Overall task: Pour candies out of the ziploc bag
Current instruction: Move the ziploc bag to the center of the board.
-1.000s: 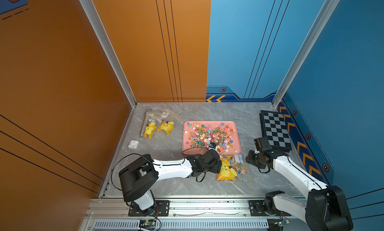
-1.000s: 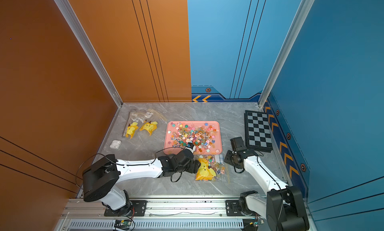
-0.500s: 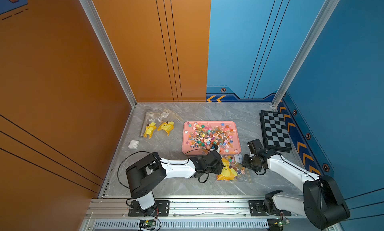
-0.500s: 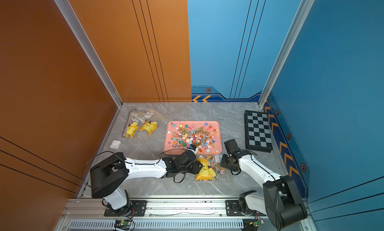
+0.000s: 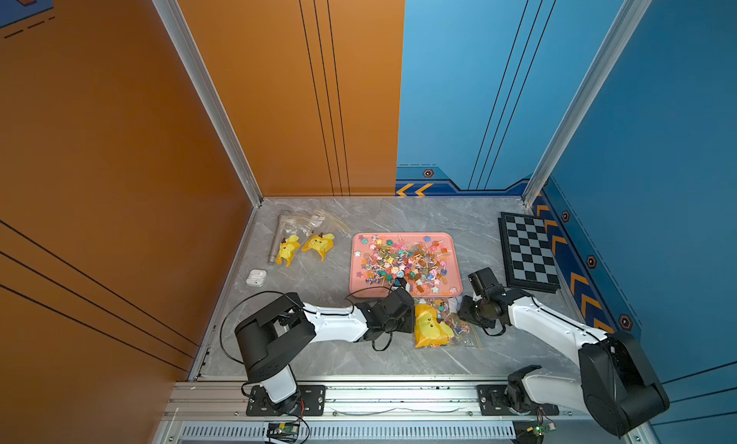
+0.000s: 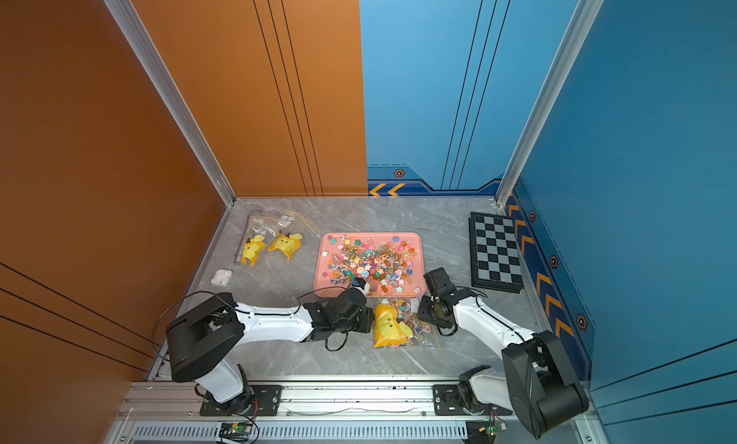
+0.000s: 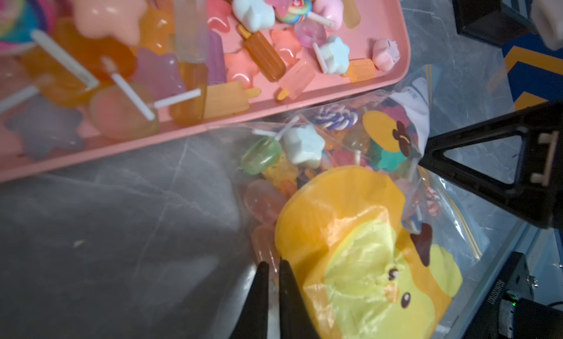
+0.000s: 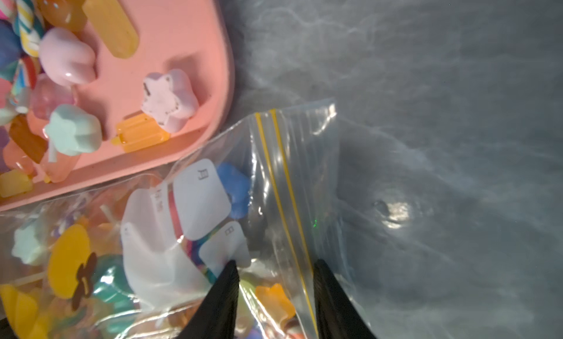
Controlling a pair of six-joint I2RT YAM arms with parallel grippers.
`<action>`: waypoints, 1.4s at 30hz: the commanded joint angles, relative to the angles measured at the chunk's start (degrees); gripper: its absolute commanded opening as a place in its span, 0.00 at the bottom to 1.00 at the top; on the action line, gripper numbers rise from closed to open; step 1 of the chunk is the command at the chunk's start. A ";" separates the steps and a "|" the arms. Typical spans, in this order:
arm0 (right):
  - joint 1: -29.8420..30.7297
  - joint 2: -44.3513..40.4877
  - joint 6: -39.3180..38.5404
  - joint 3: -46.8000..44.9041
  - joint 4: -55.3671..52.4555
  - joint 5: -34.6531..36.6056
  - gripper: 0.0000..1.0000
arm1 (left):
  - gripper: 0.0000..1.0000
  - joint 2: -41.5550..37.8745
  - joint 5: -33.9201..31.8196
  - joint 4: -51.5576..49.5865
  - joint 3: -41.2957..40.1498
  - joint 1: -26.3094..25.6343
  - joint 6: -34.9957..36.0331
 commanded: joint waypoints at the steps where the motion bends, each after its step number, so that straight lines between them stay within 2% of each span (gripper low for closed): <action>1: 1.86 1.28 1.94 1.01 2.01 -1.26 0.42 | 0.08 -2.78 0.57 -0.37 -1.83 1.28 0.44; 4: 3.29 2.21 2.60 1.48 2.98 -1.36 0.42 | 0.08 -4.22 0.85 -0.36 -2.85 1.87 1.00; 6: 4.22 2.98 2.93 2.07 3.37 -1.36 0.41 | 0.11 -4.90 1.41 -0.38 -2.64 1.86 2.03; 13: 7.43 6.22 4.62 3.12 5.87 -1.68 0.40 | 0.42 -5.31 2.75 0.18 -1.25 0.27 3.94; 15: 8.14 7.10 4.97 3.42 6.61 -1.98 0.39 | 0.47 -4.53 3.32 0.30 -0.39 -0.24 4.04; 18: 8.74 7.76 5.15 3.85 6.73 -1.77 0.39 | 0.50 -2.11 3.77 0.52 0.35 -1.03 3.38; 26: 7.69 5.40 4.51 3.88 5.99 -0.59 0.39 | 0.50 3.61 6.34 1.85 0.51 -1.30 -0.01; 34: 5.81 3.44 3.78 4.48 5.00 -0.83 0.39 | 0.25 3.13 6.18 1.86 -0.72 0.66 0.00; 42: 3.65 2.04 2.52 4.47 3.82 -0.83 0.40 | 0.14 -0.54 6.62 0.36 -4.40 4.47 2.55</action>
